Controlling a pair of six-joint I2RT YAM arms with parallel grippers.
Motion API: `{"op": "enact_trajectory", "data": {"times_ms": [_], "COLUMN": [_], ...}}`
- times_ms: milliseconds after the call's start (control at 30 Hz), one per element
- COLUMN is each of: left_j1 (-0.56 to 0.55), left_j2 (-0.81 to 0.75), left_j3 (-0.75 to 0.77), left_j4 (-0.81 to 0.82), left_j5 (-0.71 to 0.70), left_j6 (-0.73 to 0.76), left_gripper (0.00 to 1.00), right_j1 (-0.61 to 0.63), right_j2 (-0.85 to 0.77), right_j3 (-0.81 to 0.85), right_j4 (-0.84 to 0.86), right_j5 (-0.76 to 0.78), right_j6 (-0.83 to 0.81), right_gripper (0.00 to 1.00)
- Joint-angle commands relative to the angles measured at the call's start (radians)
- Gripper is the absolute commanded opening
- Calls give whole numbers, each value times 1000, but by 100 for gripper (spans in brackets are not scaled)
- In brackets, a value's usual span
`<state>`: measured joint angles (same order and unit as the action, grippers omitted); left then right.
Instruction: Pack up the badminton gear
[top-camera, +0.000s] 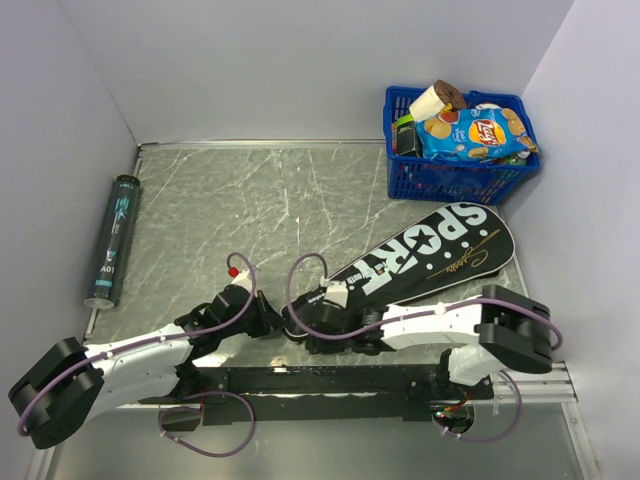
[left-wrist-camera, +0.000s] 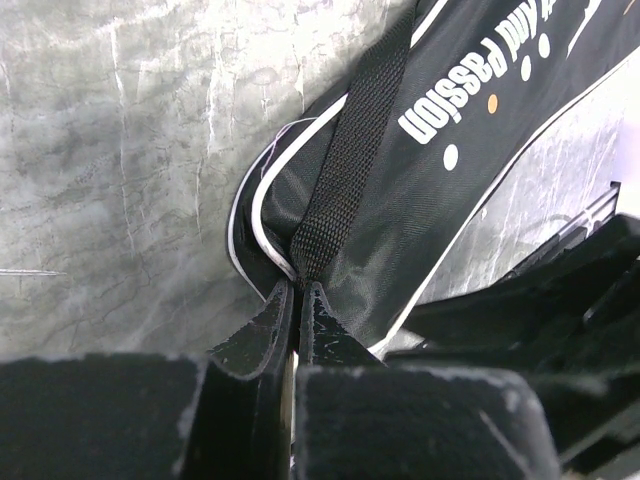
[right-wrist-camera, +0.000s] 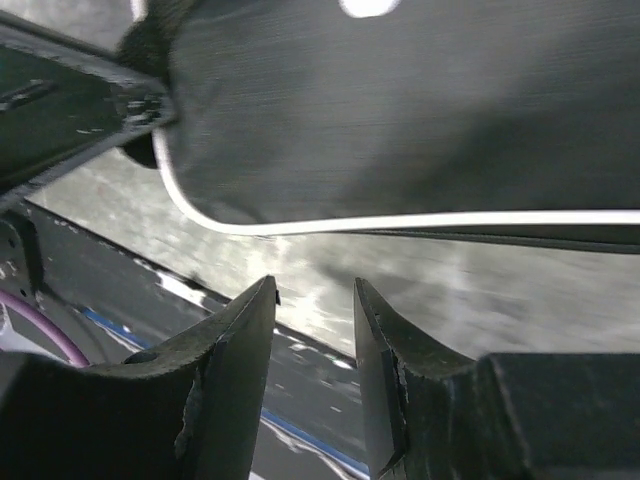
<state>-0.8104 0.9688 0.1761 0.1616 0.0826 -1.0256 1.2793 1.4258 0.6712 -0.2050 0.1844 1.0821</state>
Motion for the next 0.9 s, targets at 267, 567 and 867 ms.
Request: {"op": "enact_trajectory", "data": {"times_ms": [267, 567, 867], "left_j1": [-15, -15, -16], "left_j2": [-28, -38, -93], "left_j3": [-20, -26, -33], "left_j4": [-34, -39, -73], "left_j5": [51, 68, 80], "left_j6": [59, 78, 76], "left_gripper": [1, 1, 1], "right_j1": [106, 120, 129], "right_j2": [208, 300, 317], "right_j3": [151, 174, 175], "right_j4": [39, -45, -54], "right_j5": [242, 314, 339], "right_j6": [154, 304, 322], "right_gripper": [45, 38, 0]}}
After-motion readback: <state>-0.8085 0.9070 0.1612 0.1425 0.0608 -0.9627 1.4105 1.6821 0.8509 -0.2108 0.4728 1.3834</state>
